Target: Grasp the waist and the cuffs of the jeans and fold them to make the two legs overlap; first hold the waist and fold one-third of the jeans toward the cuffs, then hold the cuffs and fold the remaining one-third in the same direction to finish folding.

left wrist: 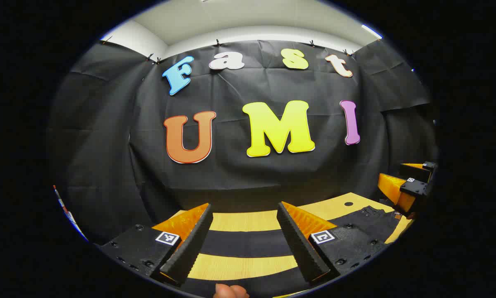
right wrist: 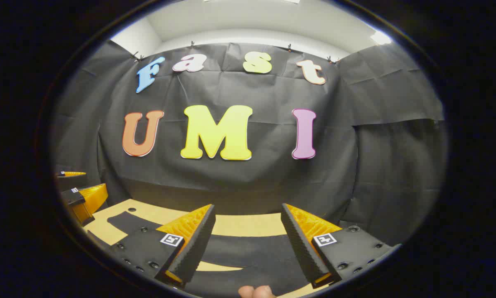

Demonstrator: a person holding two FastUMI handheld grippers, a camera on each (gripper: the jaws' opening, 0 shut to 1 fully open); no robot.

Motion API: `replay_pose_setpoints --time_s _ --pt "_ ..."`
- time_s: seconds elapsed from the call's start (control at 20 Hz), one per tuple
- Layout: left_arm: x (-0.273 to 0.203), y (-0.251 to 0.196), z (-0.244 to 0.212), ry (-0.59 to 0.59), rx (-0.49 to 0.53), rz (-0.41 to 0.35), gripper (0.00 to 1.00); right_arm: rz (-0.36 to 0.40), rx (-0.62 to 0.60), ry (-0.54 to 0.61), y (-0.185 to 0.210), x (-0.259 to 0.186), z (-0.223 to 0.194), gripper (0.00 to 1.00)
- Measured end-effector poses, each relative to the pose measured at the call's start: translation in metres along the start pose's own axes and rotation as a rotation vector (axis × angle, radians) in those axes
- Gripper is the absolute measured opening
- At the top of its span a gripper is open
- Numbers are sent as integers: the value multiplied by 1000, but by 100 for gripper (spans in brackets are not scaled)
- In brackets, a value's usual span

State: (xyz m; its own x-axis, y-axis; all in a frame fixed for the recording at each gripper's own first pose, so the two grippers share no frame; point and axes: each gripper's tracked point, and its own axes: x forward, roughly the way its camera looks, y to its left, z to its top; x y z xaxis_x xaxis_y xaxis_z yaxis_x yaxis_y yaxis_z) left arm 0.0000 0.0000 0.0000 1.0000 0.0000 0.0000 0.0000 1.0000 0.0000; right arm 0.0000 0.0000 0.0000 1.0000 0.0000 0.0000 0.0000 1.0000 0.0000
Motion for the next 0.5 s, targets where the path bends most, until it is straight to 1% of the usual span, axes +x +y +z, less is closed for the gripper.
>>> replay_pose_setpoints --time_s 0.5 --pt "7 7 -2 0 5 15 99 15 -11 -2 6 7 0 98"
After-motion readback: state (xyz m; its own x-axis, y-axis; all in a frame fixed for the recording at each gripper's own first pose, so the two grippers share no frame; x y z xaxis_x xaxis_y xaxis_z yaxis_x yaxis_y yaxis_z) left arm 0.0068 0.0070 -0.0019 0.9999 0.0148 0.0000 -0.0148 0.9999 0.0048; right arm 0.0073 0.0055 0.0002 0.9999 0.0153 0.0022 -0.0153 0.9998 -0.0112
